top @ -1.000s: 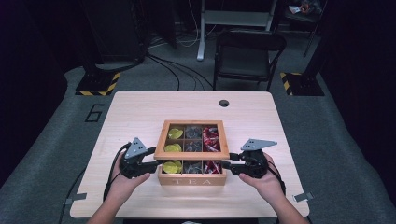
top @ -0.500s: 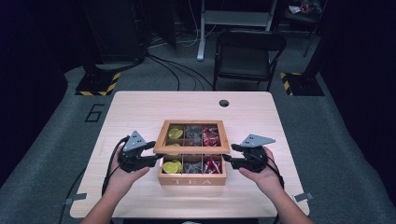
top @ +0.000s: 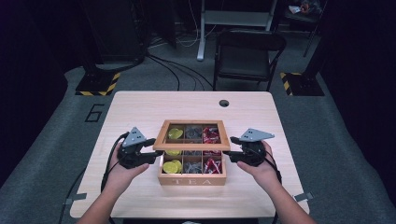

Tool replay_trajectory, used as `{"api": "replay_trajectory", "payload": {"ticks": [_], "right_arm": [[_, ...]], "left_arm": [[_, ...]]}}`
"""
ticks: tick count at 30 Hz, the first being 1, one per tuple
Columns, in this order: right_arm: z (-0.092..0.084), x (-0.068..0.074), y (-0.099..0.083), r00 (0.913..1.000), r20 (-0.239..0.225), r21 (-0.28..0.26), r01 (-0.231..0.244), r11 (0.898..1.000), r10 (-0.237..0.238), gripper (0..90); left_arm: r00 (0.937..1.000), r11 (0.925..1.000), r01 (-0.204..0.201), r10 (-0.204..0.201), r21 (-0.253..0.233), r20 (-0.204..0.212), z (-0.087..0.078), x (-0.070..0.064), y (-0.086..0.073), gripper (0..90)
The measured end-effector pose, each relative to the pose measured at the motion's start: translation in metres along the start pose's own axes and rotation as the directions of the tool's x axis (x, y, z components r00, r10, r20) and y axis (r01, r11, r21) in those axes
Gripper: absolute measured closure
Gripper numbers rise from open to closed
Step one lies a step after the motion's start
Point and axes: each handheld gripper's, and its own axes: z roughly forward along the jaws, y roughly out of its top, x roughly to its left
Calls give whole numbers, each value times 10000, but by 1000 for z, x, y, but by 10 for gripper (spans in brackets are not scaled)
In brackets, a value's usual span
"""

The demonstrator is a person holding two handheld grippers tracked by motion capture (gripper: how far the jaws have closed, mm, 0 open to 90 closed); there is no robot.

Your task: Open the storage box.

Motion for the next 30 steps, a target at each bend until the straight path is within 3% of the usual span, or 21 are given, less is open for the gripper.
{"api": "replay_trajectory", "payload": {"ticks": [10, 16, 21, 30], "right_arm": [[1, -1, 9, 9998, -136, -194, 133, 9997, -136, 435], [1, -2, 18, 9992, -253, -215, 290, 9993, -296, 437], [1, -5, 24, 9990, -346, -217, 279, 9994, -287, 442], [1, -10, 34, 9991, -376, -345, 192, 9992, -204, 457]], "left_arm": [[9999, 9999, -110, 110, -38, 54, -1, 4, 6, 470], [9998, 9993, -83, 89, -369, 182, -1, 9, 9, 442], [9997, 9994, -229, 225, -277, -130, 6, 13, 9, 453], [9986, 9992, -38, 16, -401, -525, 23, 27, 10, 462]]}}
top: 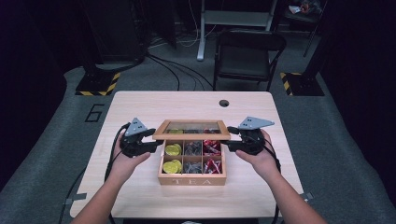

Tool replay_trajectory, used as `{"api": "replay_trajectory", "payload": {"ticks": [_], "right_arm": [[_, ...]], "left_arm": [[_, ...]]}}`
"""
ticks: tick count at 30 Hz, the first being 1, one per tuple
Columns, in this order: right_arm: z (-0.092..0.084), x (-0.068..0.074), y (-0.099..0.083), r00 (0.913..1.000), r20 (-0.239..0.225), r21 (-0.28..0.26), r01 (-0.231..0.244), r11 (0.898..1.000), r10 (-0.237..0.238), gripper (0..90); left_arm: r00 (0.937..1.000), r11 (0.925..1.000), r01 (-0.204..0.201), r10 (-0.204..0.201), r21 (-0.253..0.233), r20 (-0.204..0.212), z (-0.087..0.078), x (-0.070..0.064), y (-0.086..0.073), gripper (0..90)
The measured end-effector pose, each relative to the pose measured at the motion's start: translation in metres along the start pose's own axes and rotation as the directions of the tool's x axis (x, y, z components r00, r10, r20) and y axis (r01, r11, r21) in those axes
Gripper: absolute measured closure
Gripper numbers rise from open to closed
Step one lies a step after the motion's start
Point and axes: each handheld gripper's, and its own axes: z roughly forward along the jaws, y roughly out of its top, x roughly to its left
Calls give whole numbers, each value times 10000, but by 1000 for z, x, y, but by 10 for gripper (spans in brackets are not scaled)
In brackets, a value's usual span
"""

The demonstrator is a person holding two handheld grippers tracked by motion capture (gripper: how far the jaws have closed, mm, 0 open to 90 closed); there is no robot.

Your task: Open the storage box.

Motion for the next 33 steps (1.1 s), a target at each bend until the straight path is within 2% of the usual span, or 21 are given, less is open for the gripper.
{"api": "replay_trajectory", "payload": {"ticks": [1, 6, 17, 25, 33], "right_arm": [[0, -1, 2, 9999, -9, -5, -140, 9999, 140, 457], [0, -4, 5, 9999, -59, -61, -145, 9999, 145, 459], [0, -5, 7, 9994, -72, -127, -349, 9993, 348, 458], [2, -8, 8, 9993, -208, -198, -325, 9993, 321, 446], [10, -11, 5, 9997, 174, -40, -182, 9998, 183, 439]], "left_arm": [[10000, 10000, -12, 12, 27, -27, 1, 1, 1, 466], [9997, 9996, 220, -221, -149, -115, 10, 6, 4, 489], [9993, 9992, 213, -223, -352, -296, 14, 6, 7, 567], [9995, 9997, 155, -160, -185, -273, 14, 8, 10, 579], [9993, 9995, 243, -249, -197, -274, 15, 10, 15, 585]]}}
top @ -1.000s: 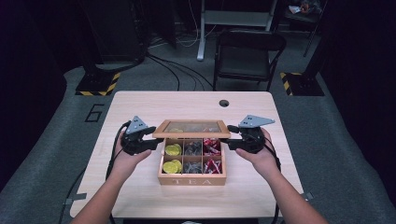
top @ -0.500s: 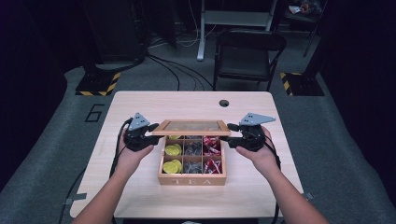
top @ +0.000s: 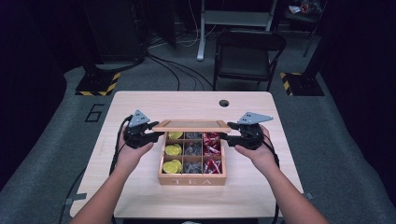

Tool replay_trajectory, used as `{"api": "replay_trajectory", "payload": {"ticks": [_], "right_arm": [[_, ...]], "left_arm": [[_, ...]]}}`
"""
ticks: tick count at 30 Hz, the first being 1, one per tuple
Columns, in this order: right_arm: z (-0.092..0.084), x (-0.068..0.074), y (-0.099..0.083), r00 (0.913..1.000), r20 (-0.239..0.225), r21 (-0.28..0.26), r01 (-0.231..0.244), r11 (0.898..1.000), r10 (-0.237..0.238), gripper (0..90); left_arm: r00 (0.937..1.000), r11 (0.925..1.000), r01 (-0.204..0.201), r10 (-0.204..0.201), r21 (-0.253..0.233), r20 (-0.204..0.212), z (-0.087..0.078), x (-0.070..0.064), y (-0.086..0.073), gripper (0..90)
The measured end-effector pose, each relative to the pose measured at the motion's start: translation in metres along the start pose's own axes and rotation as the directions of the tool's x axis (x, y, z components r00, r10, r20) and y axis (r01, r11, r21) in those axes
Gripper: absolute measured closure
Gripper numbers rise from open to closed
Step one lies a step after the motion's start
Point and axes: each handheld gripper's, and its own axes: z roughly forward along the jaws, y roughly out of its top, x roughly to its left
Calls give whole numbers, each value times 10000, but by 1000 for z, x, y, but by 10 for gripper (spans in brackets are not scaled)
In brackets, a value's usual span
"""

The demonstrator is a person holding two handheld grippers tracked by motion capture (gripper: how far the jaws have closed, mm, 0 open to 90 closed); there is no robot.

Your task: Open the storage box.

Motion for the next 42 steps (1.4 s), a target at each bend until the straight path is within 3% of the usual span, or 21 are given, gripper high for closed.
{"api": "replay_trajectory", "payload": {"ticks": [16, 22, 27, 33, 42], "right_arm": [[24, -24, -6, 9984, 496, 216, -274, 9994, 263, 456], [35, -35, -7, 9967, 549, 163, -610, 9980, 601, 459], [41, -38, -6, 9962, 618, 185, -631, 9978, 619, 467], [48, -45, -6, 9939, 550, -4, -956, 9954, 955, 472], [54, -46, -3, 9946, 558, 22, -879, 9961, 876, 518]], "left_arm": [[9997, 9996, 227, -227, -149, -15, 3, 7, 11, 590], [9997, 9996, 225, -225, -156, -55, 5, 9, 16, 593], [9998, 9997, 211, -212, -128, -70, 5, 11, 19, 595], [9996, 9995, 277, -278, -163, -25, 6, 14, 22, 596], [9995, 9994, 294, -295, -196, -90, 8, 16, 26, 600]]}}
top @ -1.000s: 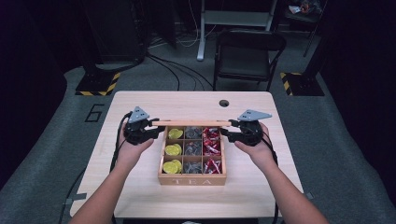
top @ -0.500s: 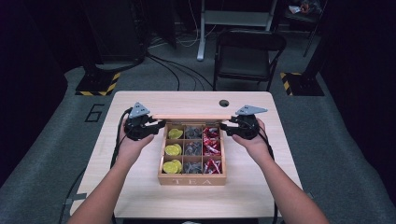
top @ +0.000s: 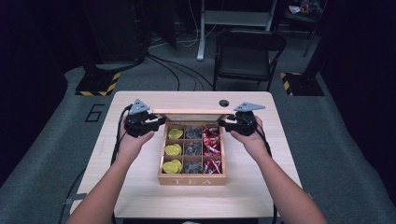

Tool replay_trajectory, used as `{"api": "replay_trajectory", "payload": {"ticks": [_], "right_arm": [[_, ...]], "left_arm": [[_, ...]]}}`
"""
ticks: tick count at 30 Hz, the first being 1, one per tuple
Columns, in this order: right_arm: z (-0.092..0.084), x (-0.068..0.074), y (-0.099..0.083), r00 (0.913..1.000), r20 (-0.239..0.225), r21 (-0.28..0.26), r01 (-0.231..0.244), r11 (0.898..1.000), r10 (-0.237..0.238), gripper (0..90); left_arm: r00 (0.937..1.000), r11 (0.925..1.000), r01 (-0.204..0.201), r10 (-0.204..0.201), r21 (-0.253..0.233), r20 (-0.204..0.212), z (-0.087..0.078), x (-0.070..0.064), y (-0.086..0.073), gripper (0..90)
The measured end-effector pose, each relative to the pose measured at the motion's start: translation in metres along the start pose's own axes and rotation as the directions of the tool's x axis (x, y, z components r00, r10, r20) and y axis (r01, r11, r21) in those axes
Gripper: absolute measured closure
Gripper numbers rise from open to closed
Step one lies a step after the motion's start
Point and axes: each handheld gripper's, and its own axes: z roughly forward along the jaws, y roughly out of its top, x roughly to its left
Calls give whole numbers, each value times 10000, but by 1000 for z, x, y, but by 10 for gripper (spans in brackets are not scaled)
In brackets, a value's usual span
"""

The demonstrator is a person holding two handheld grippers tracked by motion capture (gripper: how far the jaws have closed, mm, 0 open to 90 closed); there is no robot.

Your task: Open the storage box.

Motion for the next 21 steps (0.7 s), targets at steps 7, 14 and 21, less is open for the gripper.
{"api": "replay_trajectory", "payload": {"ticks": [7, 14, 21], "right_arm": [[2, 3, 2, 9998, 152, -33, 134, 9999, -134, 572], [4, 2, 3, 9997, 221, -130, 105, 9999, -102, 581], [5, 0, 6, 9995, 190, -48, 249, 9997, -248, 583]], "left_arm": [[10000, 10000, 4, -4, 23, -16, 1, 1, 3, 605], [9999, 9999, 113, -114, -116, -79, 3, 3, 5, 608], [9999, 10000, 95, -95, -1, -97, 4, 4, 8, 610]]}}
